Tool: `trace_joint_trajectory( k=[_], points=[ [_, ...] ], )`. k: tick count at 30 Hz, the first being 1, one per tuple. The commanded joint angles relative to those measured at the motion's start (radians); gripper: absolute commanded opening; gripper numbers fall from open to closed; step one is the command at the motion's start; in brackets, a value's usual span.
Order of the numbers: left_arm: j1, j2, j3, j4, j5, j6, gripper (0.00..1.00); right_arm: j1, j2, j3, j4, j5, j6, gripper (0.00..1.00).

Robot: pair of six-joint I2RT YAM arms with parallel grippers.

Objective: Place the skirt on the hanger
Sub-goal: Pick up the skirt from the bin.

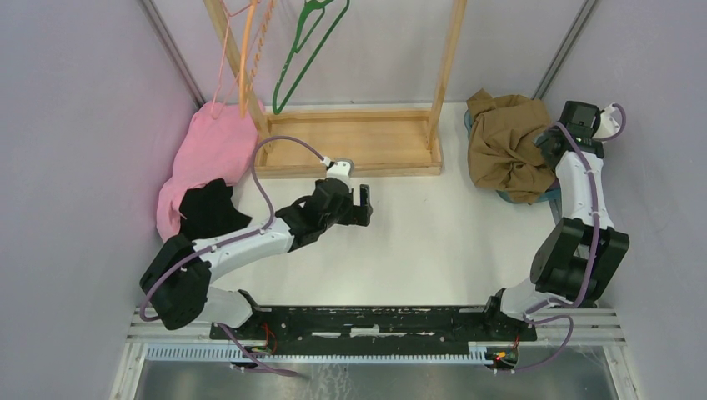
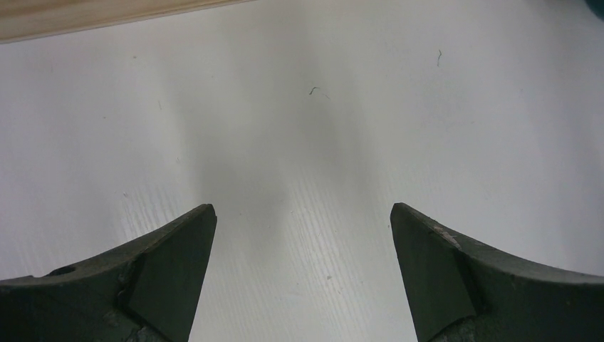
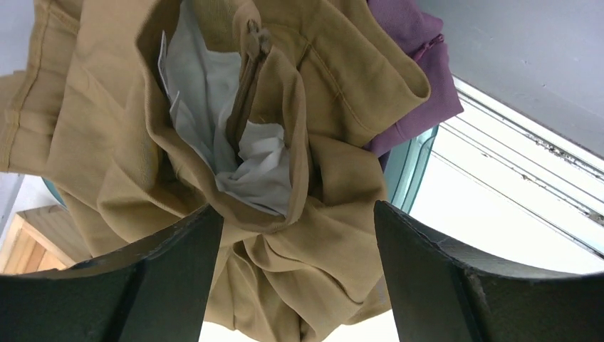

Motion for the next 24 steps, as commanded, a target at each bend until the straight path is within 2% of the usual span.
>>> trace_joint_trajectory(
  k=[1, 5, 7, 8, 10, 11, 12, 15, 17, 20, 24],
  points=[
    [-0.034, -0.009, 0.036, 0.028, -0.075, 0.067, 0.99, -0.001, 0.003, 0.042, 0.075, 0.079, 0.033, 0.85],
    [-0.049, -0.018, 0.028, 0.037, -0.085, 0.077, 0.99, 0.003, -0.020, 0.012, 0.155, 0.075, 0.036, 0.93],
    [-0.050, -0.014, 0.028, 0.045, -0.080, 0.078, 0.99, 0.007, -0.008, 0.026, 0.157, 0.079, 0.032, 0.92],
    [-0.053, -0.010, 0.030, 0.047, -0.080, 0.078, 0.99, 0.008, 0.001, 0.040, 0.154, 0.078, 0.029, 0.89],
    [-0.055, -0.003, 0.035, 0.046, -0.083, 0.080, 0.99, 0.010, 0.014, 0.057, 0.155, 0.075, 0.016, 0.67],
    [-0.058, -0.001, 0.037, 0.045, -0.087, 0.080, 0.99, 0.010, 0.016, 0.057, 0.162, 0.072, 0.015, 0.48],
    [-0.061, -0.002, 0.036, 0.044, -0.092, 0.080, 0.99, 0.011, 0.016, 0.057, 0.167, 0.064, 0.015, 0.34],
    [-0.065, -0.013, 0.036, 0.033, -0.107, 0.078, 0.99, 0.037, -0.021, 0.032, 0.177, 0.053, -0.007, 0.08],
    [-0.066, -0.026, 0.034, 0.020, -0.118, 0.076, 0.97, 0.074, -0.093, -0.015, 0.210, 0.072, -0.038, 0.01],
    [-0.067, -0.048, 0.028, 0.009, -0.124, 0.070, 0.96, 0.140, -0.221, -0.041, 0.208, 0.077, -0.102, 0.01],
    [-0.072, -0.073, 0.029, -0.016, -0.122, 0.058, 0.95, 0.228, -0.388, 0.026, 0.094, 0.002, -0.165, 0.01]
  ],
)
